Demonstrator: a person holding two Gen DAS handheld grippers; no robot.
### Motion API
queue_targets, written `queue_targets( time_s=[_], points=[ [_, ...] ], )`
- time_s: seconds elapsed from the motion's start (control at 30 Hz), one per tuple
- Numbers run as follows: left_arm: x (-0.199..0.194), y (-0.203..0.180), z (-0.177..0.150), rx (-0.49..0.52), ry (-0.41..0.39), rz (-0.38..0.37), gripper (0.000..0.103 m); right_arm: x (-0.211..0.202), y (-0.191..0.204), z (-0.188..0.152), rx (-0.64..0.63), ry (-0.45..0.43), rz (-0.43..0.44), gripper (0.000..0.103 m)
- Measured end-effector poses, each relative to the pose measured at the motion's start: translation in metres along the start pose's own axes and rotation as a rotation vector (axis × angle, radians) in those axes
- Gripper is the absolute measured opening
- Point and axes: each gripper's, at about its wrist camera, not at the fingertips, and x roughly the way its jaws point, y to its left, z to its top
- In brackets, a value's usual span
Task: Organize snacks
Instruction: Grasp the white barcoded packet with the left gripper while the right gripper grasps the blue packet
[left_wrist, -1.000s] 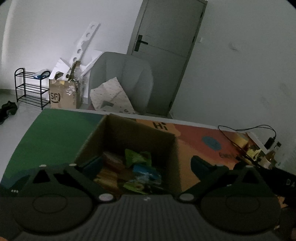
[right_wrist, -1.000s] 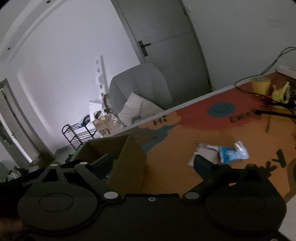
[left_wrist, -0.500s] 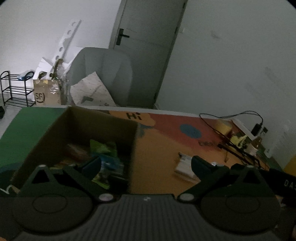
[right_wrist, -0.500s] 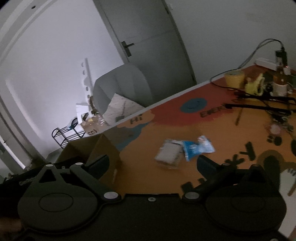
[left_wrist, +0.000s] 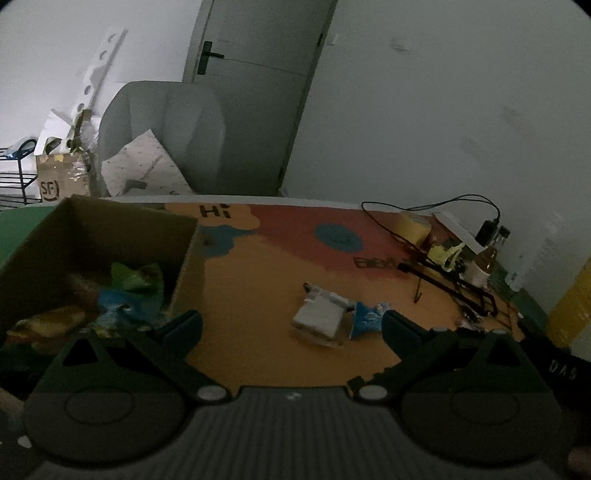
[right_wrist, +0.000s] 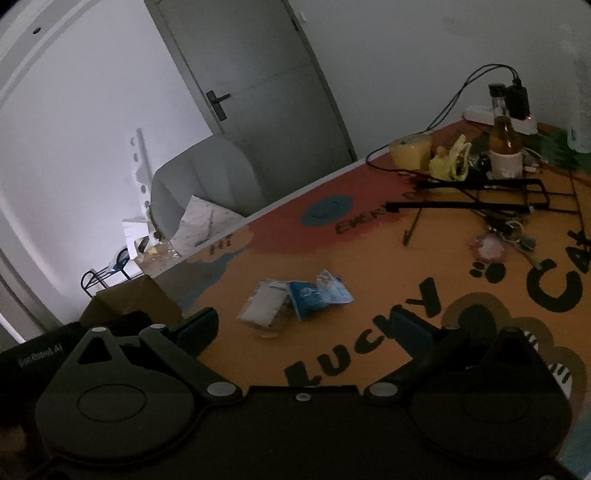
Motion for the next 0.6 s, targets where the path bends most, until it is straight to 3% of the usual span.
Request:
queue_targets(
  time_s=[0.33,0.43,0.6],
  points=[
    [0.032,-0.019,0.004,0.043,0.014,-0.016,0.1,0.025,-0.015,0.005,0.013,0.031,0.006,0.088],
    [0.042,-0.02,0.006,0.047,0.027,-0.018,0.095,0.035,-0.017,0.007,0.015,0.047,0.008,0.082],
    [0.065,-0.022,0.007,0.049,0.061,-0.02,0.083,0.052,-0.023,0.009,0.022,0.07,0.005,0.081]
  ],
)
